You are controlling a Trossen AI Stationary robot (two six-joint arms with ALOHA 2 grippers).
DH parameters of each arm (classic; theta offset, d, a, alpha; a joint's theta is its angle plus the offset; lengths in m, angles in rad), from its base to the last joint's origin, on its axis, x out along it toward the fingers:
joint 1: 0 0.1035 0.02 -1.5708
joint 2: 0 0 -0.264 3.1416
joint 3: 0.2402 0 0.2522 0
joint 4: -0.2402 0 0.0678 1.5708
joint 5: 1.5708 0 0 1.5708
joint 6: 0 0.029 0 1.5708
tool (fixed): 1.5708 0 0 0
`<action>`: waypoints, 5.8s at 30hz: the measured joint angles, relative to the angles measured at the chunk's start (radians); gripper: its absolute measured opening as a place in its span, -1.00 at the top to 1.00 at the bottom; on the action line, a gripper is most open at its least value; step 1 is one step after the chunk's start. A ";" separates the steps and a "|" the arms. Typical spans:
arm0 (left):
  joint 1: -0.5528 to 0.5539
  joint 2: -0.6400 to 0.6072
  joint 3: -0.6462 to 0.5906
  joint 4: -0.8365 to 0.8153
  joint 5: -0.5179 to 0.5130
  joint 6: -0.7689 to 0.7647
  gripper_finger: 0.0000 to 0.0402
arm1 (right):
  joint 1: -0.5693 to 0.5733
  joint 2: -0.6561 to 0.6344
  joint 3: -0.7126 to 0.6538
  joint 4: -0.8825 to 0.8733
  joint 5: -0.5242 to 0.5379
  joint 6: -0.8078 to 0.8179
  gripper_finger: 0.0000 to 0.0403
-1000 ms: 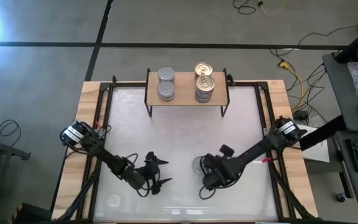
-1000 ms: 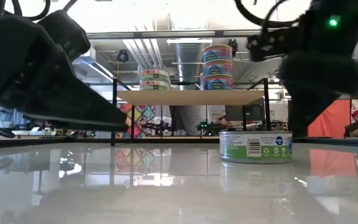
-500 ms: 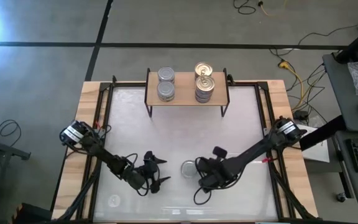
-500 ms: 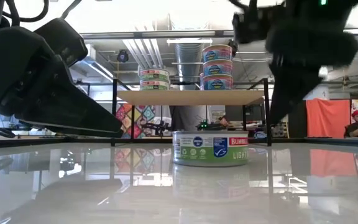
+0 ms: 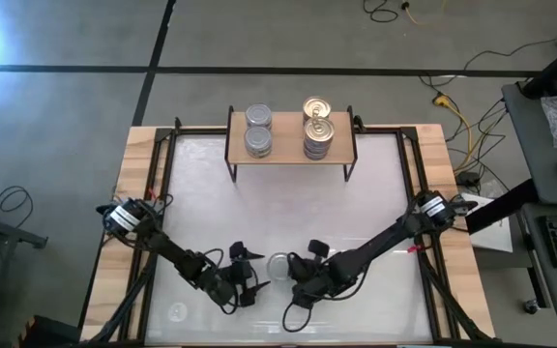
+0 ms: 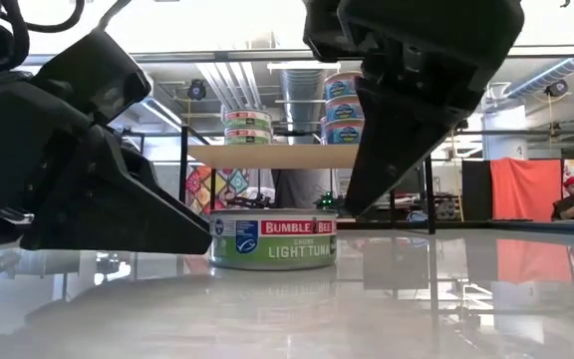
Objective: Stack canned seafood by type on shelf
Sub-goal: Stack the green tuna can on top of the other green tuna cans on the shelf
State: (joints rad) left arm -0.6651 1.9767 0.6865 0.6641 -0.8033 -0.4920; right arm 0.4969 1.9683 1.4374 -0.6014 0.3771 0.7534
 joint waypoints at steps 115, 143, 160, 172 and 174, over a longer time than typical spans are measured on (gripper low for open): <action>1.545 -0.541 0.483 -0.985 1.790 1.072 -0.79 | -0.703 -0.156 0.532 0.083 -0.149 -1.247 0.95; 1.560 -0.373 0.590 -1.146 1.829 1.375 -0.79 | -0.799 -0.150 0.363 0.368 -0.309 -1.455 0.95; 1.560 -0.369 0.608 -1.146 1.762 1.385 -0.90 | -0.814 -0.132 0.226 0.510 -0.318 -1.460 0.95; 1.560 -0.369 0.607 -1.125 1.745 1.373 -0.98 | -0.824 -0.107 0.227 0.514 -0.325 -1.451 0.95; 1.560 -0.369 0.607 -1.124 1.748 1.365 -0.98 | -0.825 -0.107 0.228 0.514 -0.325 -1.449 0.95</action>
State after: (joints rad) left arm 0.8948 1.6077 1.2938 -0.4596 0.9442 0.8730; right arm -0.3279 1.8618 1.6650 -0.0876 0.0517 -0.6952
